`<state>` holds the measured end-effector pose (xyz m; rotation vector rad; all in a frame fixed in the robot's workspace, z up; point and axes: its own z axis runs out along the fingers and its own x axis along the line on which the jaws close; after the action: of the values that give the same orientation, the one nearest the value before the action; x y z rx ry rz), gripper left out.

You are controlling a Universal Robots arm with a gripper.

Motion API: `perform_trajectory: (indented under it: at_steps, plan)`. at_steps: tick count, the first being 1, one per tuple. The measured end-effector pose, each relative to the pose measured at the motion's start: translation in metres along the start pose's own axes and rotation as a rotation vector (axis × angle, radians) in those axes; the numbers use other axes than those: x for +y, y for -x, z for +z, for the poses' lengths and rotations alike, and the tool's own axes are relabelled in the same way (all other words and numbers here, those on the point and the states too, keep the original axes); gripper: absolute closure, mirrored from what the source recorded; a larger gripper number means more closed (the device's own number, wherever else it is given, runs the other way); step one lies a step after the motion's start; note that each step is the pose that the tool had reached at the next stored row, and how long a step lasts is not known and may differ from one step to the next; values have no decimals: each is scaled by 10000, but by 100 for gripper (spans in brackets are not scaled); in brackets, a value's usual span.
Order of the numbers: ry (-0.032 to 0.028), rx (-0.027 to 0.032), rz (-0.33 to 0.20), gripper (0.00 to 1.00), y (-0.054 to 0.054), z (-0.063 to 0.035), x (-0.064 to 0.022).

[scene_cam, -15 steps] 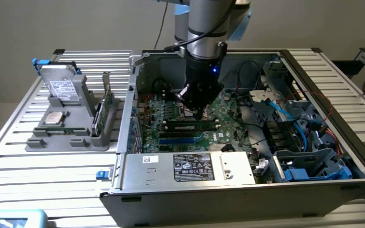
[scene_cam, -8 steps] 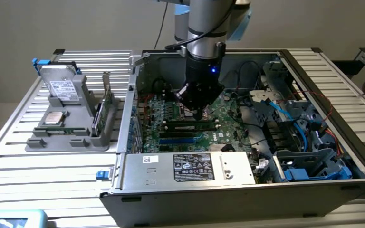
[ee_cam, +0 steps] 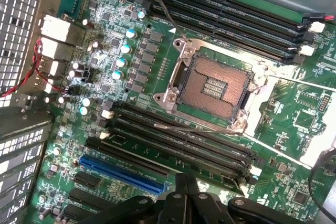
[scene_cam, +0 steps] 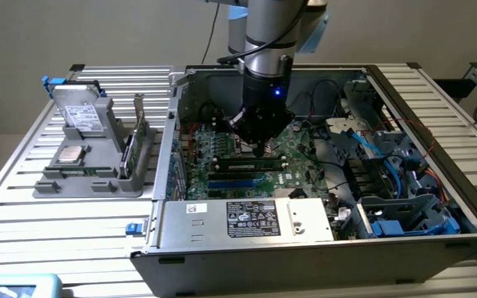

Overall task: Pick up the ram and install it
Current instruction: 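Press down the ram until it locks into place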

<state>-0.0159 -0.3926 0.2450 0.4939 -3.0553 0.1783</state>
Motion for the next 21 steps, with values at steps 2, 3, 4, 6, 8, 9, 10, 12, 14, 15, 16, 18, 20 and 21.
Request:
perform_trajectory:
  at_steps: [2,3,4,6,8,9,10,12,14,15,16,18,20,21]
  plan:
    - [0,-10,198,89,0,0,0]
    - [-1,-14,300,89,0,0,0]
    - [-2,-16,409,89,0,0,0]
    - [-13,-7,608,89,-1,-1,0]
    - [-22,5,791,89,-1,-1,0]
    - [-22,10,870,89,-1,0,0]
    - [-22,16,954,89,-1,-1,0]
    - [-19,18,1149,89,0,0,0]
    - [-16,16,1361,89,0,0,0]
    - [-16,11,1462,89,0,0,0]
    - [-15,2,1564,89,1,1,0]
    - [-18,-20,1761,89,0,0,0]
    - [-21,-41,1883,89,0,0,0]
    - [-24,-52,1918,89,0,0,0]
